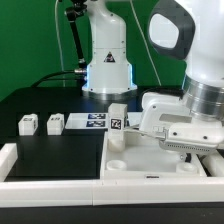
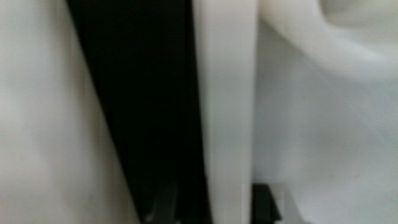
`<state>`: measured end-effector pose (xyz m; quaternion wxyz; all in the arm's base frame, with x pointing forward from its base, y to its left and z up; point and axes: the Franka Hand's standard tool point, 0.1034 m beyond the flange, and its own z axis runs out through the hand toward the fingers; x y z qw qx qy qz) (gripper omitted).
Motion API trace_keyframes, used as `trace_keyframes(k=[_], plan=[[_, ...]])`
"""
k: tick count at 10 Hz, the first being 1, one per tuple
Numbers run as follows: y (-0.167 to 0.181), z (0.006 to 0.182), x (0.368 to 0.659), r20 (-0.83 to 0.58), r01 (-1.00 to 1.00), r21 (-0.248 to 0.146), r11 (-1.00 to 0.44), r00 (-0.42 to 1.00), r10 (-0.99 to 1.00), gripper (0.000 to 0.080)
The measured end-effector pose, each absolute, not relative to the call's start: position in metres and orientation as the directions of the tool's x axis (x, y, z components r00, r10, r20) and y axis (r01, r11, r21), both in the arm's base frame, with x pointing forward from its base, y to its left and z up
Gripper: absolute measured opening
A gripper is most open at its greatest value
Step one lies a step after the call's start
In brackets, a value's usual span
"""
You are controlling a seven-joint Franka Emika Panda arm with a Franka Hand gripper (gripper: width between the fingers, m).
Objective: Assemble square table
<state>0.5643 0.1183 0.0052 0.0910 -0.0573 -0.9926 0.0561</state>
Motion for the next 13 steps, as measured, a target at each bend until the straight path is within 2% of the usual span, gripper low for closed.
trace_keyframes(k=[1, 3, 4, 5, 6, 7, 12, 13], plan=[[0.113, 0.006, 0.566, 0.172, 0.111, -0.127, 0.986, -0.976, 0.132, 0.0111], [0.100, 0.007, 0.567, 0.172, 0.124, -0.145, 0.982, -0.974, 0.148, 0.0458], [0.094, 0.008, 0.568, 0.170, 0.130, -0.154, 0.980, -0.973, 0.156, 0.0581], [0.092, 0.008, 0.568, 0.170, 0.133, -0.155, 0.979, -0.973, 0.159, 0.0581], [0.091, 0.008, 0.568, 0.170, 0.135, -0.155, 0.979, -0.972, 0.161, 0.0635], [0.090, 0.008, 0.568, 0.170, 0.135, -0.155, 0.979, -0.972, 0.161, 0.0645], [0.091, 0.009, 0.569, 0.168, 0.145, -0.159, 0.977, -0.971, 0.171, 0.0649], [0.095, 0.030, 0.574, 0.145, 0.169, -0.186, 0.968, -0.970, 0.198, 0.0649]])
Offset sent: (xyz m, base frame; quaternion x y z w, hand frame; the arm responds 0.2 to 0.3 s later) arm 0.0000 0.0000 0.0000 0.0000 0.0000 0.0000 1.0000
